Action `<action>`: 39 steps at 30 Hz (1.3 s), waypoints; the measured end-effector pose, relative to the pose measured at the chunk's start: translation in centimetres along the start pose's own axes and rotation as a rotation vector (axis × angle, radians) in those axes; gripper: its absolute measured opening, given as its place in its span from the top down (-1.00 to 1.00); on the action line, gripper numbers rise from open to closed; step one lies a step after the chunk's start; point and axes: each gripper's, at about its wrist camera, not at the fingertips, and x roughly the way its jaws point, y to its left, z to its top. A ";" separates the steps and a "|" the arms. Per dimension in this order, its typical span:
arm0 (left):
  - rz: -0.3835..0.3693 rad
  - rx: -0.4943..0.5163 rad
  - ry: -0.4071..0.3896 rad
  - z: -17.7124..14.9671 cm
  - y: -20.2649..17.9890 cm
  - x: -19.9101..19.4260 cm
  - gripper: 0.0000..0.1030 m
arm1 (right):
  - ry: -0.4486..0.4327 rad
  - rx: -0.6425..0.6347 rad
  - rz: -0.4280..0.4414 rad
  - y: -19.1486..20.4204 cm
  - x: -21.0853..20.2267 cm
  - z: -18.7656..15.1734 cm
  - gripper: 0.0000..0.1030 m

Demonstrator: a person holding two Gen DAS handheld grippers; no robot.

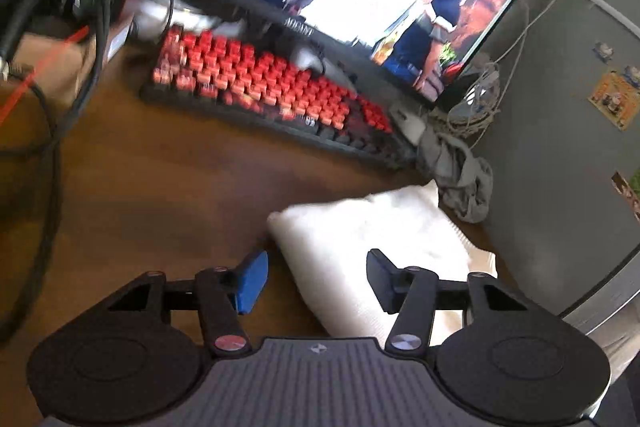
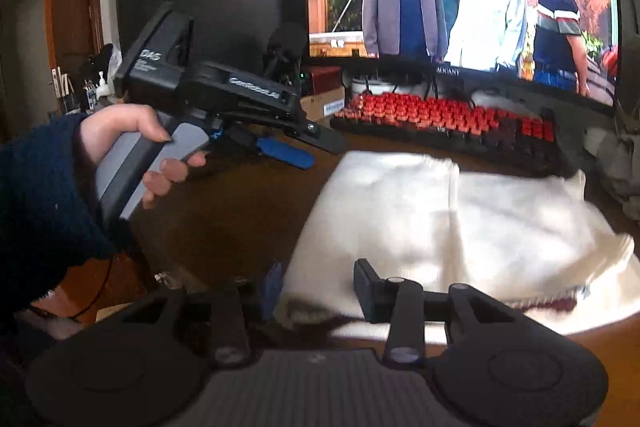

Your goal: Fold clothes

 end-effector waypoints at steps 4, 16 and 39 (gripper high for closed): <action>0.011 0.021 0.010 -0.2 -0.3 1.4 -0.02 | 0.006 0.011 -0.003 0.4 -0.9 -0.9 0.24; 0.026 0.019 0.021 -0.4 -0.5 2.4 -0.01 | 0.003 0.006 0.030 0.9 -0.9 -0.4 0.76; 0.053 0.057 0.009 0.2 -1.0 3.7 0.07 | -0.039 0.252 -0.161 -5.3 -3.5 -1.8 0.84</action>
